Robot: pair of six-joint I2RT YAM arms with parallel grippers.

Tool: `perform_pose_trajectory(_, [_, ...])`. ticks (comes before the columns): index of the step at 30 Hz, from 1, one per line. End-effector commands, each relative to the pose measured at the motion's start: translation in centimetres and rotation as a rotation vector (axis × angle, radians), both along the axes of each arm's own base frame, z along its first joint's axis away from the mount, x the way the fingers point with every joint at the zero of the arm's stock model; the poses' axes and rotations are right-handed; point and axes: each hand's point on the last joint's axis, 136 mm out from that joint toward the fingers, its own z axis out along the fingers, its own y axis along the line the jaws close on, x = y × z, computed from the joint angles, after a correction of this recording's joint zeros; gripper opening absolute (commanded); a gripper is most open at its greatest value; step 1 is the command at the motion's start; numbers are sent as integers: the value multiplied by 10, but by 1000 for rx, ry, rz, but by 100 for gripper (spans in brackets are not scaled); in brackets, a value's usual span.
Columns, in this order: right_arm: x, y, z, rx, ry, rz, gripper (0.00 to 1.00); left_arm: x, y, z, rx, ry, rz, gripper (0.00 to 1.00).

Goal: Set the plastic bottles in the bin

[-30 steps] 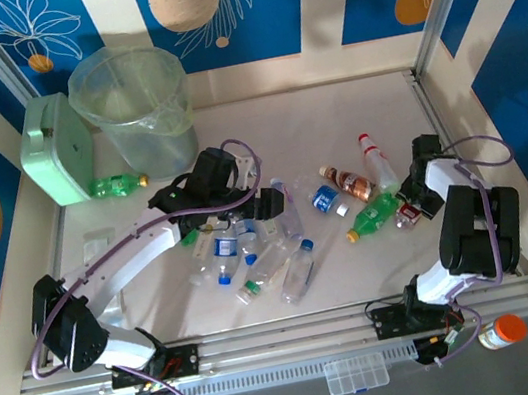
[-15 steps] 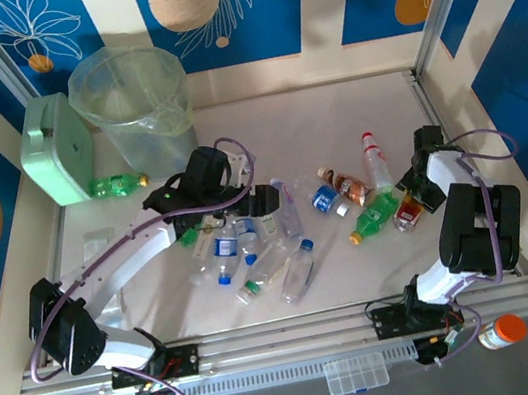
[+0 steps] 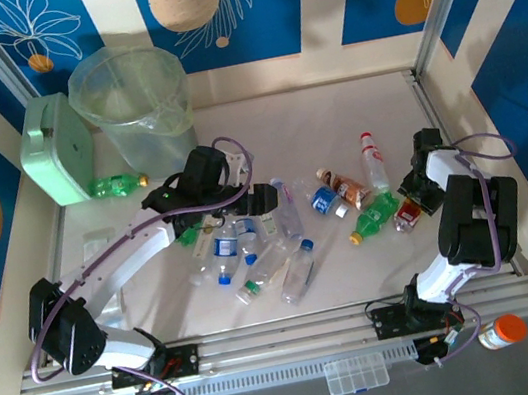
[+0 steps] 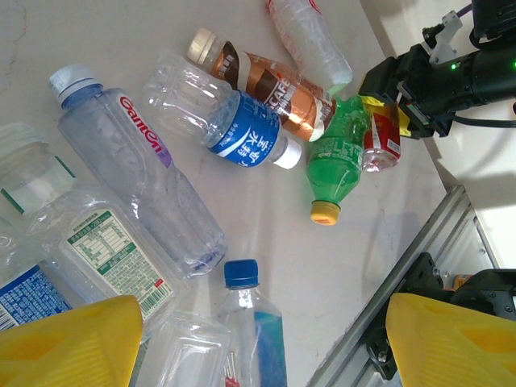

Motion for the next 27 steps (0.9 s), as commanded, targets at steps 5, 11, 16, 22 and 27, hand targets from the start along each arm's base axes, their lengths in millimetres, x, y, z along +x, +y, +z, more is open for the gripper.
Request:
perform_pose_trajectory(5, [-1,-4,40,-51,-77,-35,37,1,0,14,-40,-21,-11,79])
perform_pose_trajectory(11, [13,14,97,-80,-240,16,39,-1,2,32,-62,-39,-3,79])
perform_pose_trajectory(16, [29,56,157,-39,-461,155,40,-4,10,56,-86,-93,25,80])
perform_pose_trajectory(22, [38,145,245,237,-881,490,43,-8,18,74,-104,-160,27,83])
perform_pose_trajectory(27, [22,193,296,443,-1039,689,44,-18,-1,82,-218,-124,-58,84])
